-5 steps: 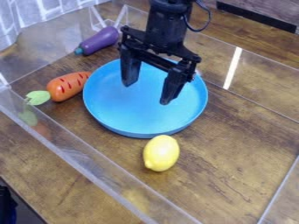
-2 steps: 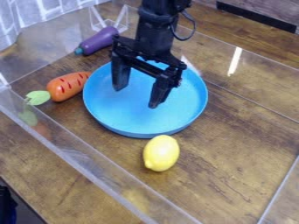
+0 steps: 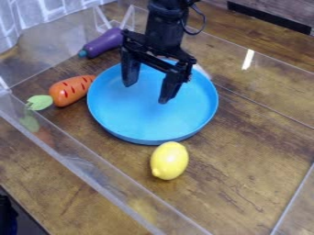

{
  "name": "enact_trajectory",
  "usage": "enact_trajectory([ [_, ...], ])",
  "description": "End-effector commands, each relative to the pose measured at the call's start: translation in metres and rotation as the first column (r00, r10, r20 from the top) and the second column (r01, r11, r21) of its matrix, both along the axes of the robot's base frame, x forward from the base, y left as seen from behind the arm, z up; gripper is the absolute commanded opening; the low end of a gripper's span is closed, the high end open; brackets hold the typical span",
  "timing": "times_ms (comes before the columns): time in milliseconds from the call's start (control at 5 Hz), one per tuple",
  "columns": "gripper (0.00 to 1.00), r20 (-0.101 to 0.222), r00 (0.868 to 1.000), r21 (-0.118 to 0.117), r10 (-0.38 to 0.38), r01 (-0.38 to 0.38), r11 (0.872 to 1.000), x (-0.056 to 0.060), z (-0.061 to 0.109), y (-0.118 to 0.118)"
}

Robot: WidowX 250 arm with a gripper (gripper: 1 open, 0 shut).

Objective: Remove the lemon from the blue tray and put it on the table

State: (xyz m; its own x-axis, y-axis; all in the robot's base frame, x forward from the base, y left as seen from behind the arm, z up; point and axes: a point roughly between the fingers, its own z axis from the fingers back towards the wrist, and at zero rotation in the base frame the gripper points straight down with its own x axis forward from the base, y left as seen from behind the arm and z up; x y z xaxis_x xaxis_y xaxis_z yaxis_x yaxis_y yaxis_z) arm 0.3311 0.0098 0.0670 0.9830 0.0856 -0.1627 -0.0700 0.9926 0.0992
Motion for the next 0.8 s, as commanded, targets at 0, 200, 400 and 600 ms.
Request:
enact_trajectory([
  [0, 1.0, 0.051, 0.997, 0.002, 0.051, -0.051, 0.999, 0.0113, 0.0119, 0.0045],
  [200, 1.0, 0.049, 0.998, 0.001, 0.034, -0.034, 0.999, 0.0136, 0.012, 0.0068],
  [400, 1.0, 0.051, 0.999, 0.0, 0.015, -0.015, 1.0, 0.016, 0.0138, 0.0097],
  [600, 1.0, 0.046, 0.998, -0.003, 0.034, -0.034, 0.999, 0.0149, 0.0142, 0.0108],
])
